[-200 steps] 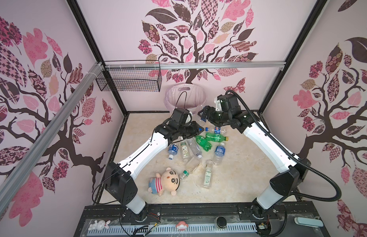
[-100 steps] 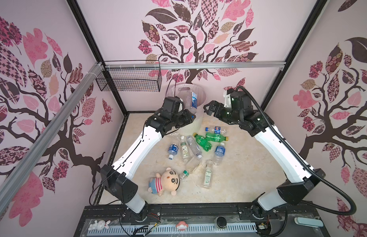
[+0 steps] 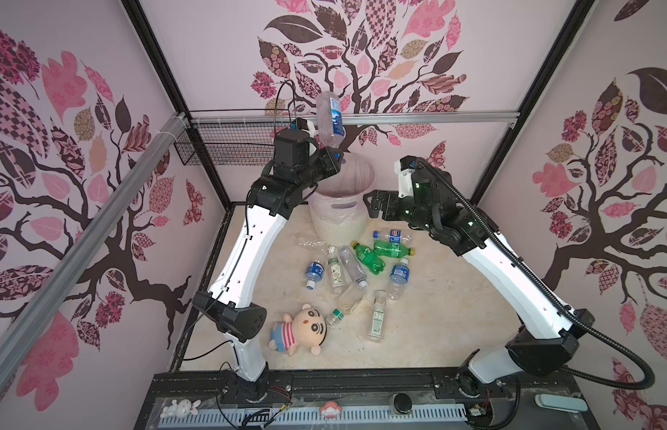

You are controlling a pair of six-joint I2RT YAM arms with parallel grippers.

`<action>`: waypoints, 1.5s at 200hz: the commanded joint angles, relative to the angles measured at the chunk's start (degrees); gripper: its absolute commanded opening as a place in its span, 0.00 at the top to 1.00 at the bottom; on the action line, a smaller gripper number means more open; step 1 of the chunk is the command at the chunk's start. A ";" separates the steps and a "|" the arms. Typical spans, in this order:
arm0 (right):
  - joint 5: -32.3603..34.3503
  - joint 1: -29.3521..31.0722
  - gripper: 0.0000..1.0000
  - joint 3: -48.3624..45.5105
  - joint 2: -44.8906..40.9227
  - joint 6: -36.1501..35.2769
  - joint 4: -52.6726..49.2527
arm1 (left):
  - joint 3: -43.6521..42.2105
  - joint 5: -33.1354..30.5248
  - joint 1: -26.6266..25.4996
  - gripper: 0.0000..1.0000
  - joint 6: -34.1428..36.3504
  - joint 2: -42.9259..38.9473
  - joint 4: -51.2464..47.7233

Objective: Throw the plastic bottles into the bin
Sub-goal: 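Lift the bottle over the bin with the left gripper while the right withdraws, then open the left gripper to drop the bottle into the bin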

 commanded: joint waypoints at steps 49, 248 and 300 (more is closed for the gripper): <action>3.83 0.83 0.00 0.46 -2.52 -3.53 -0.02 | -1.02 -7.19 0.04 0.74 4.49 -2.01 13.97; 0.06 0.79 0.00 -1.21 -0.98 0.61 -0.18 | -2.60 -11.88 0.59 0.03 5.29 1.65 -5.04; -1.57 0.83 0.00 -1.75 -0.19 2.01 -0.45 | -17.78 -19.30 0.59 0.03 9.08 -7.48 1.26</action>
